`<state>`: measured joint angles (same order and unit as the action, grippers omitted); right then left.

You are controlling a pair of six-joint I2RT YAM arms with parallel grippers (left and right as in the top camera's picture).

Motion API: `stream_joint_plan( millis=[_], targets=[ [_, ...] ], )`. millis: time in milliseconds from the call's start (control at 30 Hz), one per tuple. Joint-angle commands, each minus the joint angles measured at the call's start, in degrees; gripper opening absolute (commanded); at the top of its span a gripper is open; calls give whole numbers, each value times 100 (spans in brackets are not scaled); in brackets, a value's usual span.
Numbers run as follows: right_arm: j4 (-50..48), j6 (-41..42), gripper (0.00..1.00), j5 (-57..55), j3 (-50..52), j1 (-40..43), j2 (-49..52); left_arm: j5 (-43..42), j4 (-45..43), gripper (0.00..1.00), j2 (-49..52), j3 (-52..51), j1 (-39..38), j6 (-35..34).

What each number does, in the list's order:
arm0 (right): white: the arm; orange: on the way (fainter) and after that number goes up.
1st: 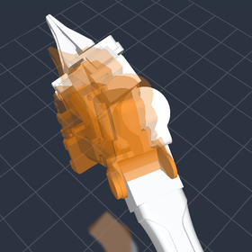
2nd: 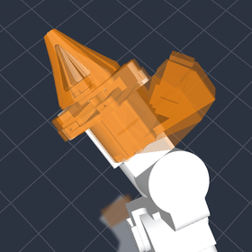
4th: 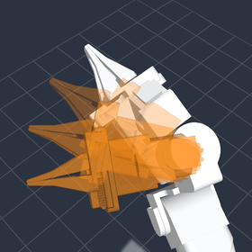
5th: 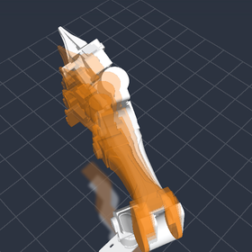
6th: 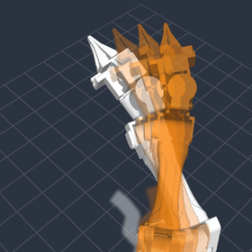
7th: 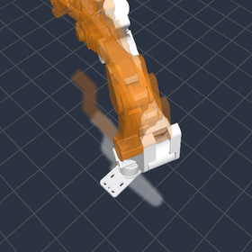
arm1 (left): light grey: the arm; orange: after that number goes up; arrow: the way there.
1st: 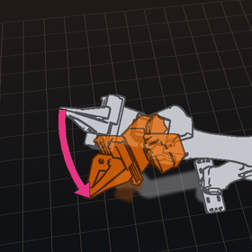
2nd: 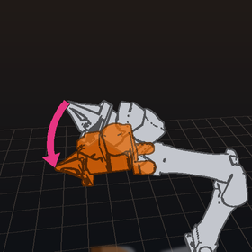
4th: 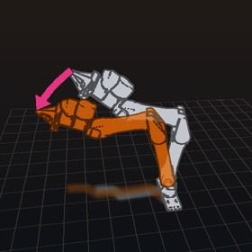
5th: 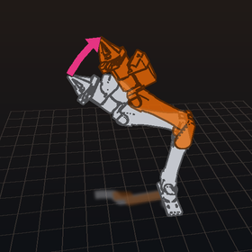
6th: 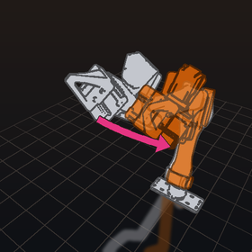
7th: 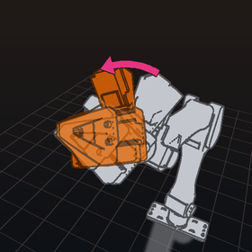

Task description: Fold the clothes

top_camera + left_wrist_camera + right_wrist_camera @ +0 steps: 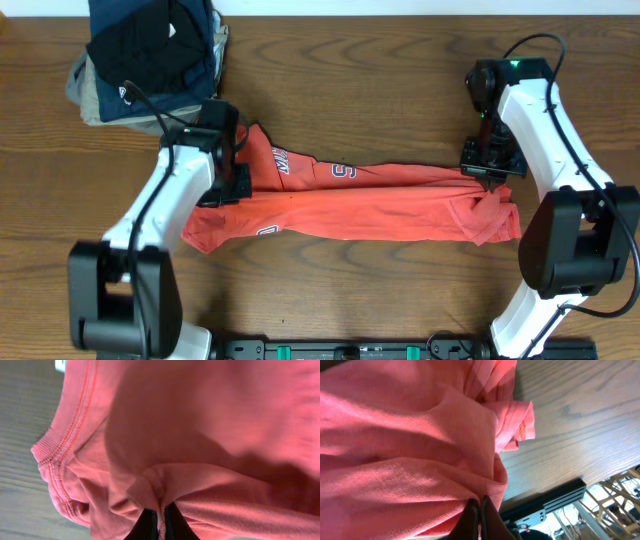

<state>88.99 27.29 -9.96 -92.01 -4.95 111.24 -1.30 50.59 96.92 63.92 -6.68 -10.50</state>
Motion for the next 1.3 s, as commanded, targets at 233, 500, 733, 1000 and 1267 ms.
stream_joint_plan(
  millis=[233,500,733,1000,1267],
  targets=[
    [-634,140,34,-177,1102,-15,-66,238,247,6,376,-83,942,-28],
    [-855,140,49,7,1244,7,-68,192,437,30,358,-59,1176,-44],
    [-986,-94,46,411,1084,0,-68,170,772,30,144,188,1174,-232],
    [-1517,-1307,47,1869,1036,-28,-68,-326,680,29,-643,208,1147,-225],
    [-1641,-1475,44,2092,1104,-461,-66,-588,459,11,-739,136,704,-227]
  ],
)
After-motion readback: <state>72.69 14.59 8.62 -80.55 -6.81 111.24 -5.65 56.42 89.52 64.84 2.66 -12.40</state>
